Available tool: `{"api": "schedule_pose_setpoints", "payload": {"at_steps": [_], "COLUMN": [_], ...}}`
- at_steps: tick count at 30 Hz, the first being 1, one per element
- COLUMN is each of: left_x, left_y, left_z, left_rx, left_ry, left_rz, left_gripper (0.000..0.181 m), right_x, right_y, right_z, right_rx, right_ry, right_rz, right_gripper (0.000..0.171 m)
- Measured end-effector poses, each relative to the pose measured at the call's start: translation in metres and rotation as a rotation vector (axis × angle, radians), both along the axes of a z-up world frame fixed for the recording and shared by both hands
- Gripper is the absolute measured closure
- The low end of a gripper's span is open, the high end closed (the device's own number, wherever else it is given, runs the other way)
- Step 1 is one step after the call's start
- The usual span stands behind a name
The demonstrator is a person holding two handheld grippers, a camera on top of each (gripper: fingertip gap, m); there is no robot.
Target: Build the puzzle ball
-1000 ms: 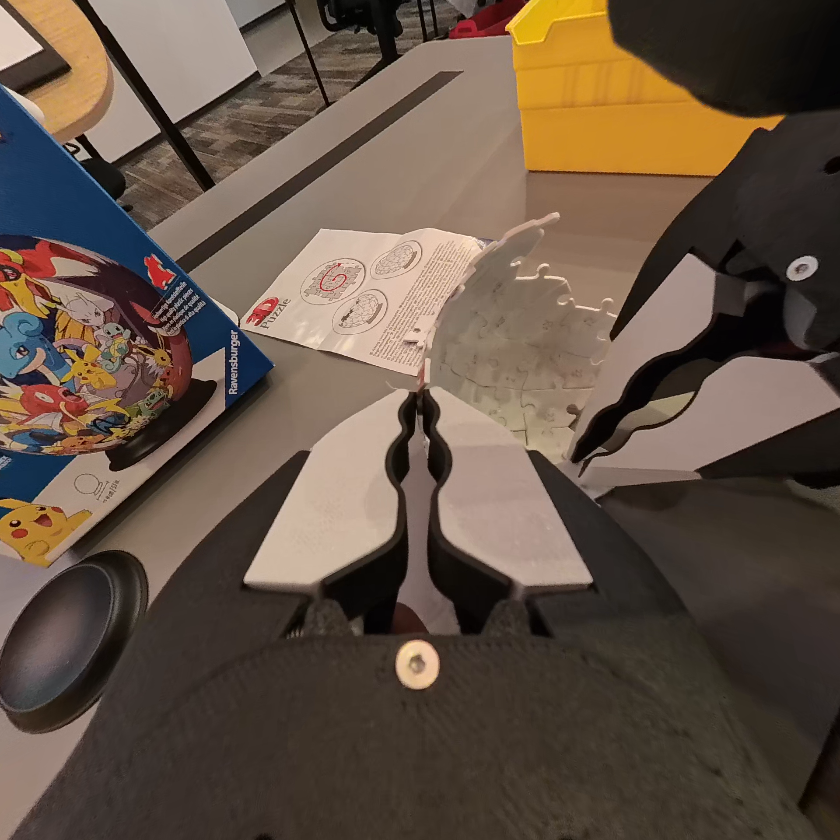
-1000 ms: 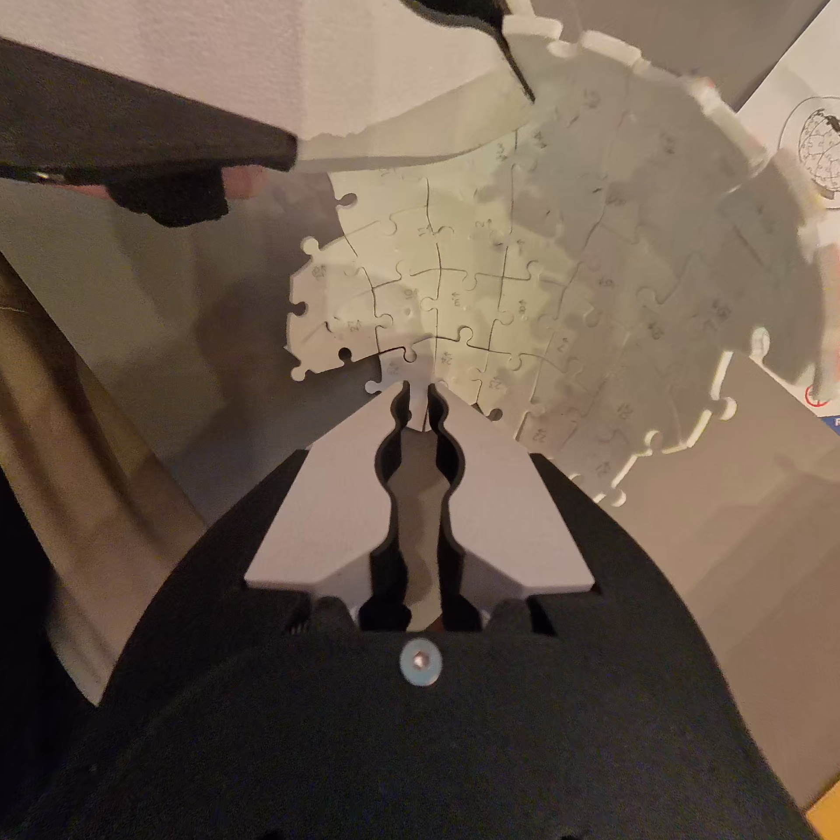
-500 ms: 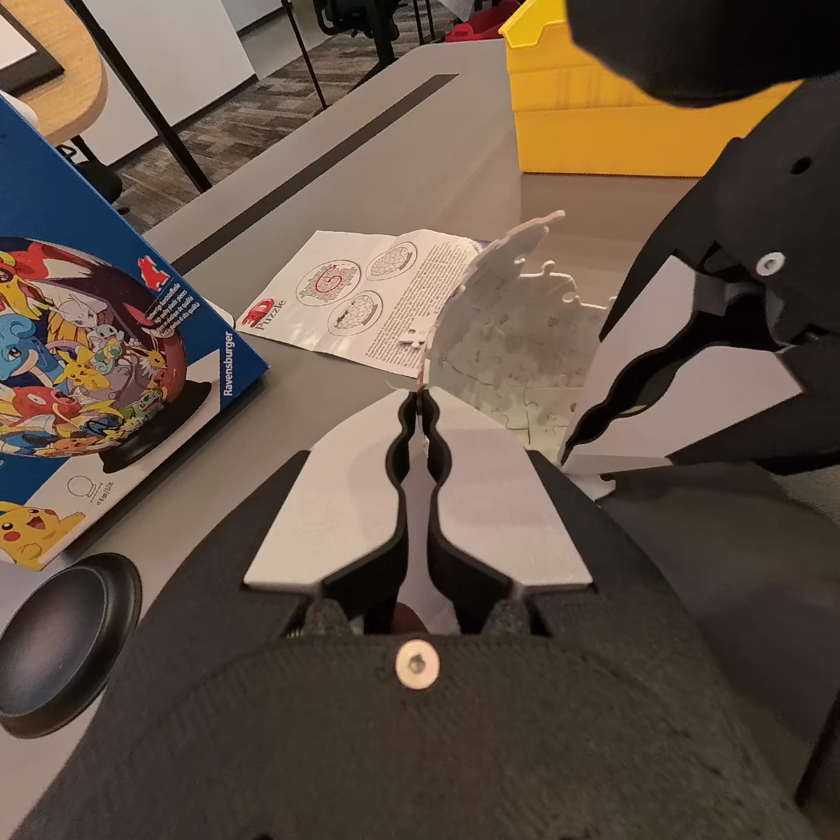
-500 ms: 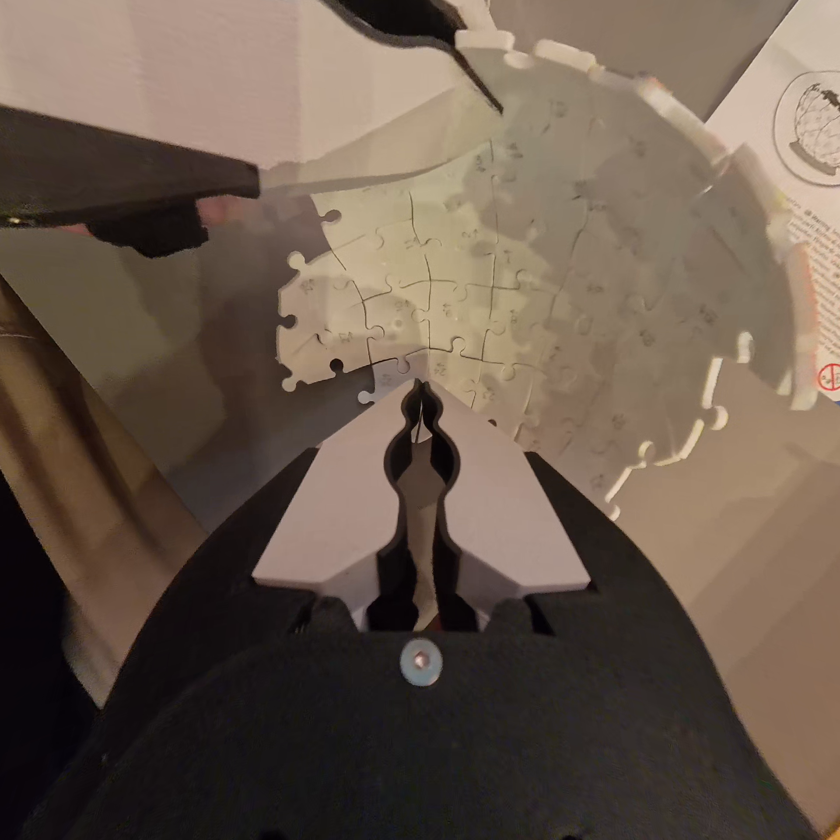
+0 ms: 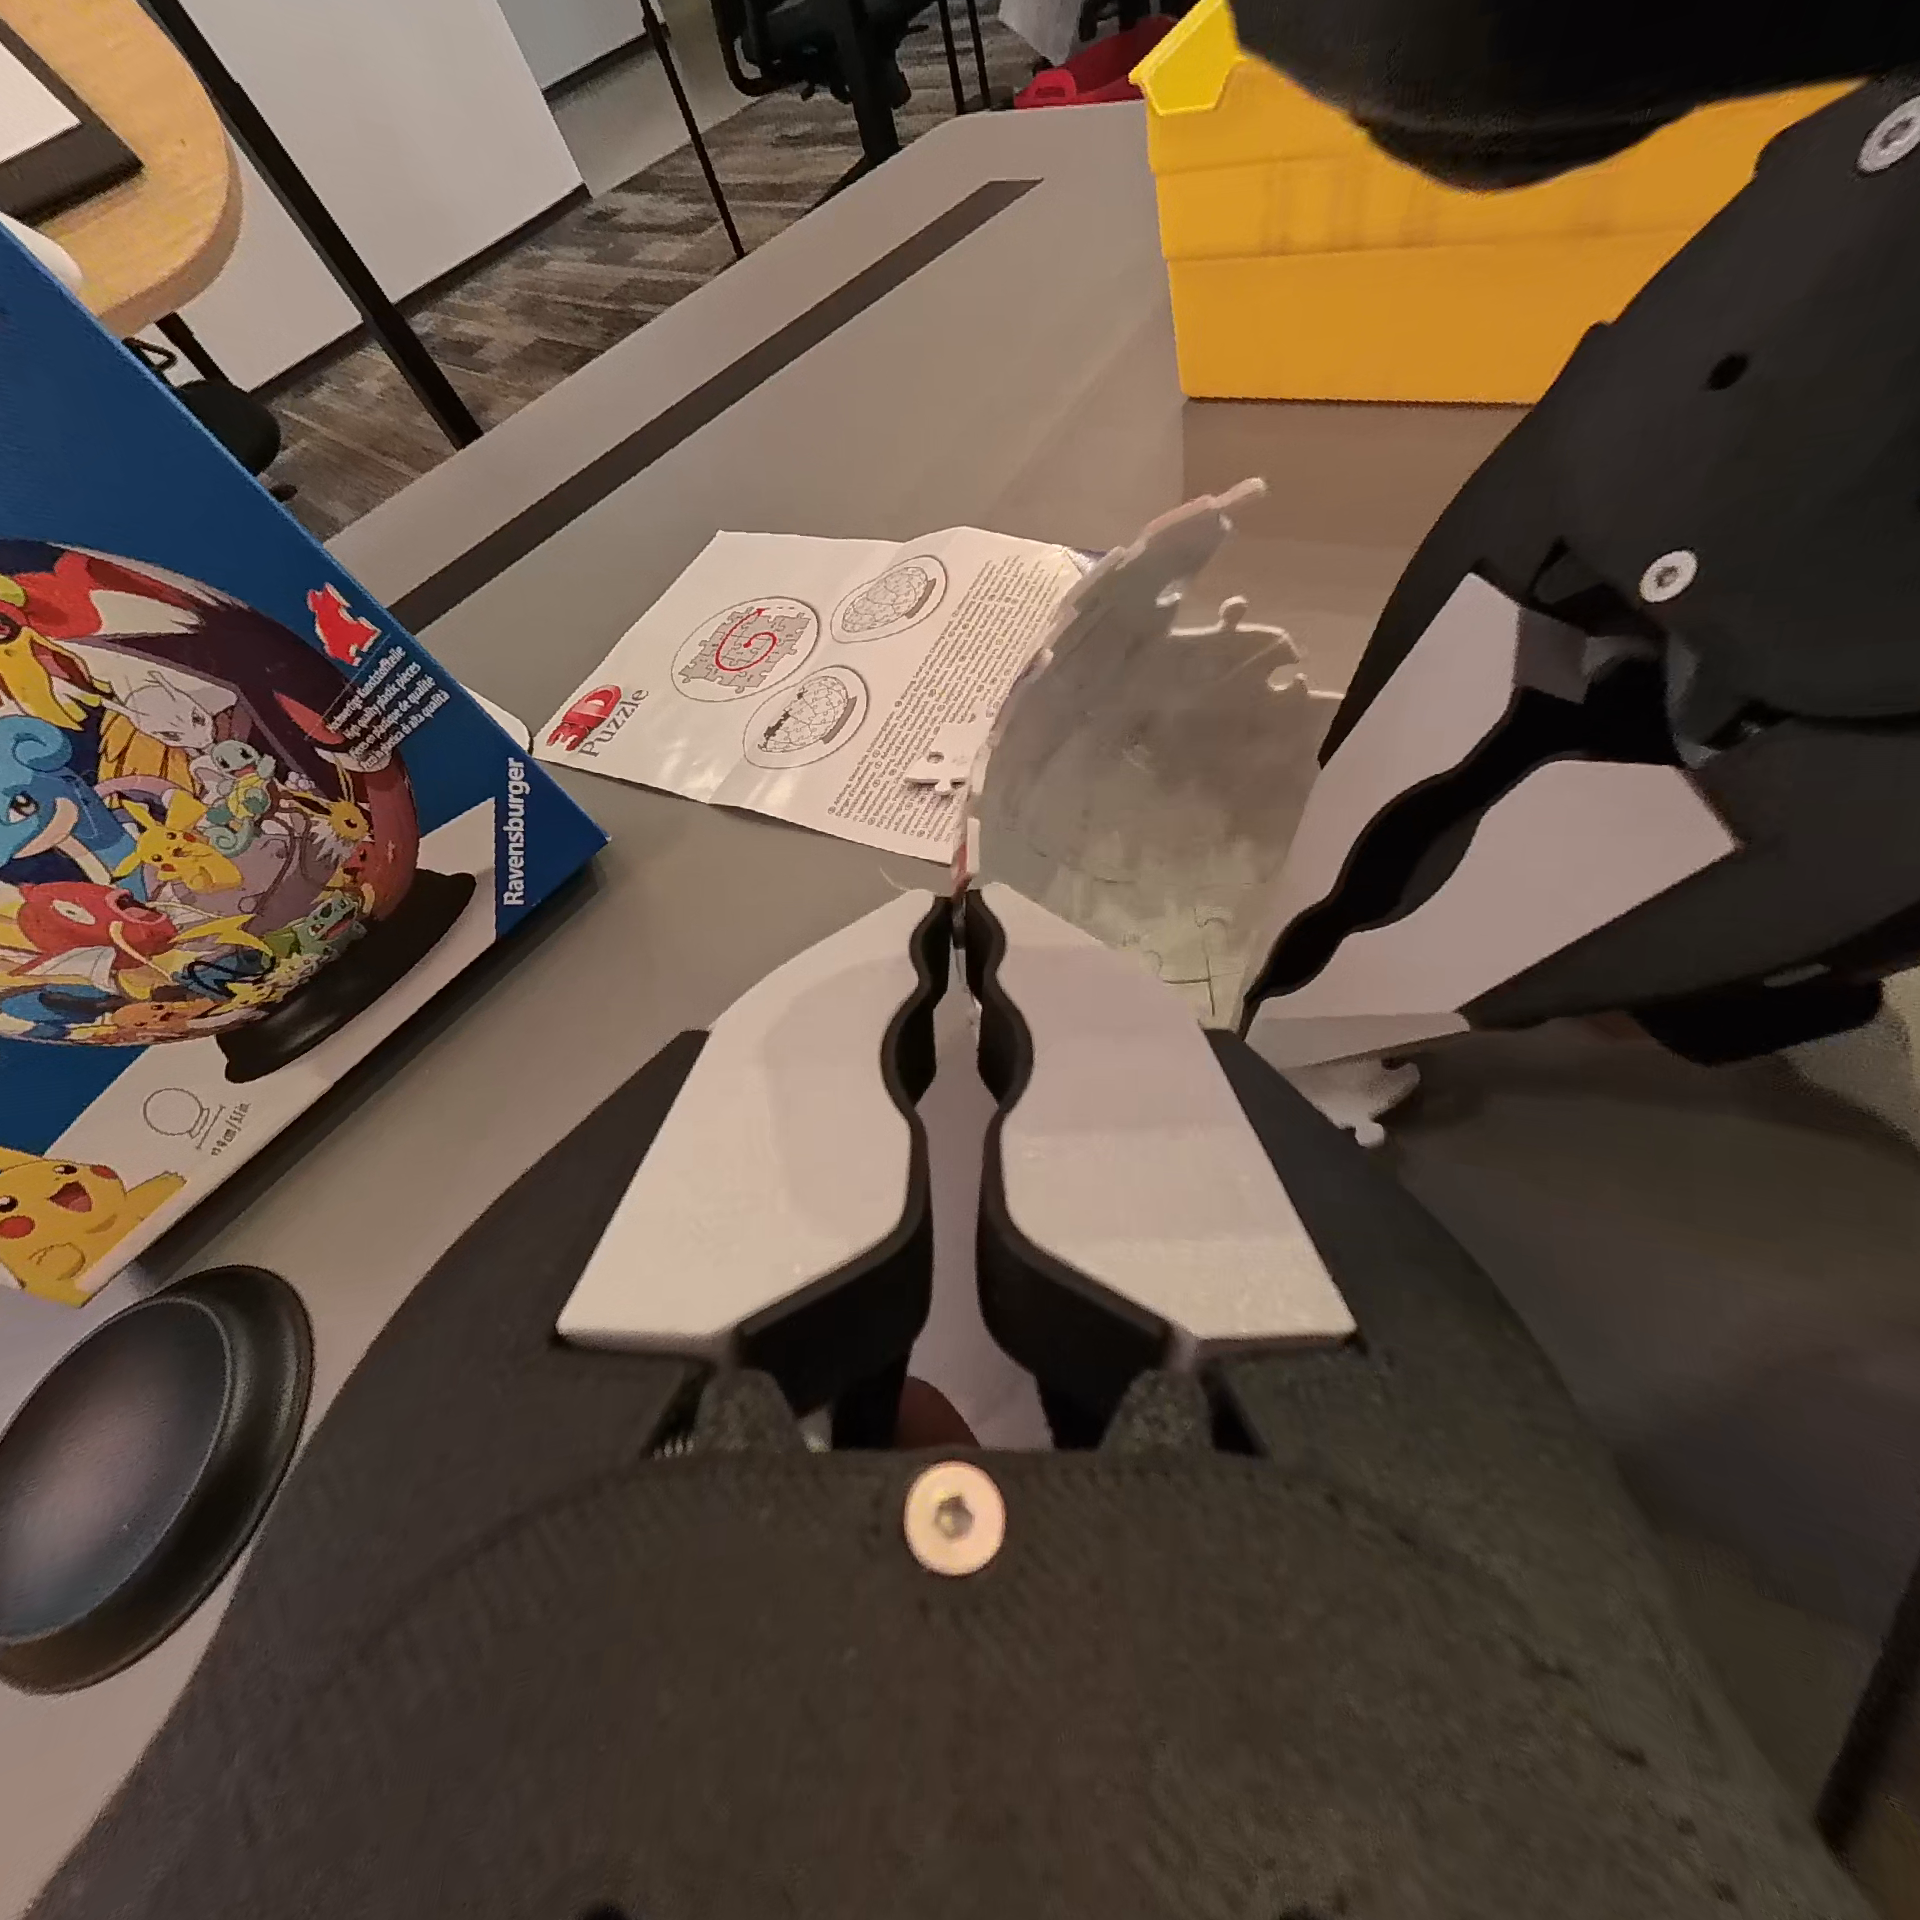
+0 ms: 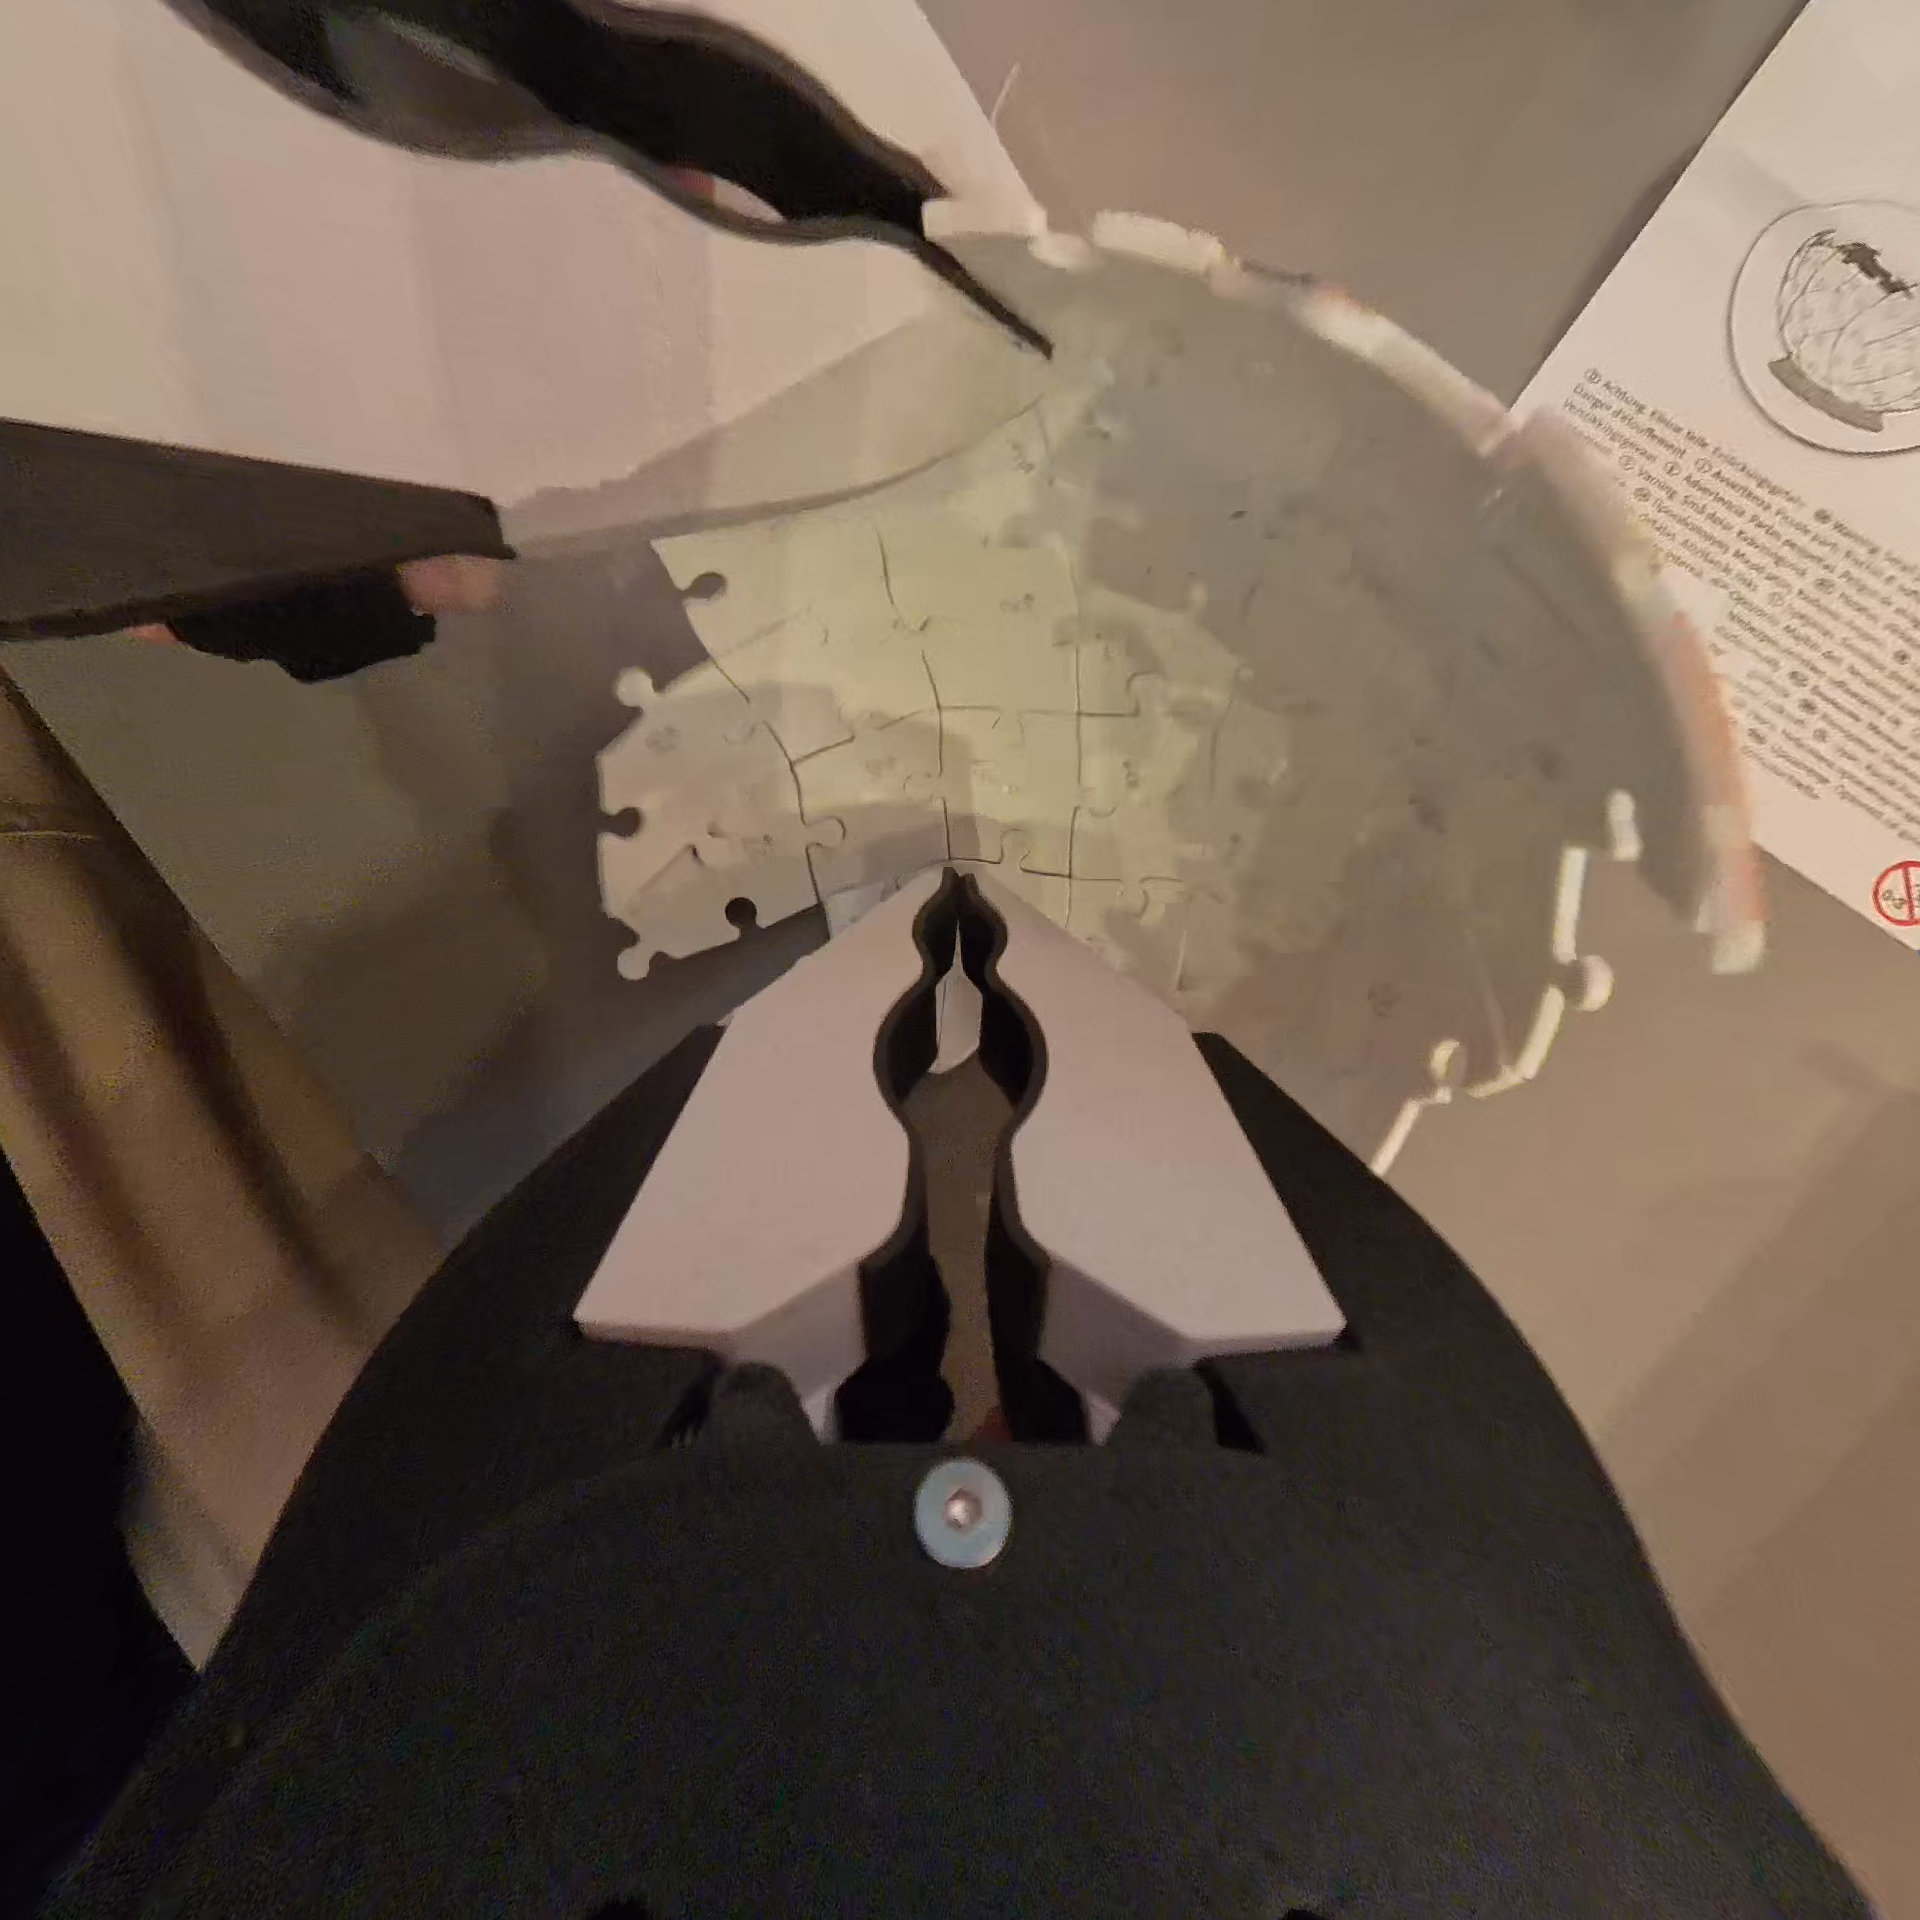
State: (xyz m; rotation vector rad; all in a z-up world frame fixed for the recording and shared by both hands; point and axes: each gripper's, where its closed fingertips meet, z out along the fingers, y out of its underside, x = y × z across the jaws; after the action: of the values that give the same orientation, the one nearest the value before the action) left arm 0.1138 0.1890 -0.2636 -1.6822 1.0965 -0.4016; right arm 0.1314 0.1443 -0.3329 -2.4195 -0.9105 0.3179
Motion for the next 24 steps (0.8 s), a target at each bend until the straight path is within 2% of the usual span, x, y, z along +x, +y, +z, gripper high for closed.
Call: {"api": "schedule_pose_setpoints", "payload": {"at_steps": [9, 13, 18, 24], "left_x": [-0.001, -0.004, -0.003, -0.002], "left_y": [0.003, 0.006, 0.004, 0.002], "left_z": [0.000, 0.000, 0.002, 0.004], "left_rx": [-0.010, -0.010, -0.013, -0.008], "left_ry": [-0.004, -0.014, -0.024, -0.023], "left_rz": [0.007, 0.023, 0.010, 0.007], "left_gripper": [0.179, 0.179, 0.179, 0.179], "right_x": [-0.002, -0.004, -0.004, -0.004], "right_y": [0.000, -0.006, -0.012, -0.012], "right_z": [0.000, 0.009, -0.001, -0.001], "right_rx": [0.057, 0.077, 0.046, 0.017], "right_ry": [-0.064, -0.025, -0.084, -0.067], "right_rz": [0.058, 0.076, 0.117, 0.105], "right_gripper": [0.171, 0.171, 0.171, 0.171]}}
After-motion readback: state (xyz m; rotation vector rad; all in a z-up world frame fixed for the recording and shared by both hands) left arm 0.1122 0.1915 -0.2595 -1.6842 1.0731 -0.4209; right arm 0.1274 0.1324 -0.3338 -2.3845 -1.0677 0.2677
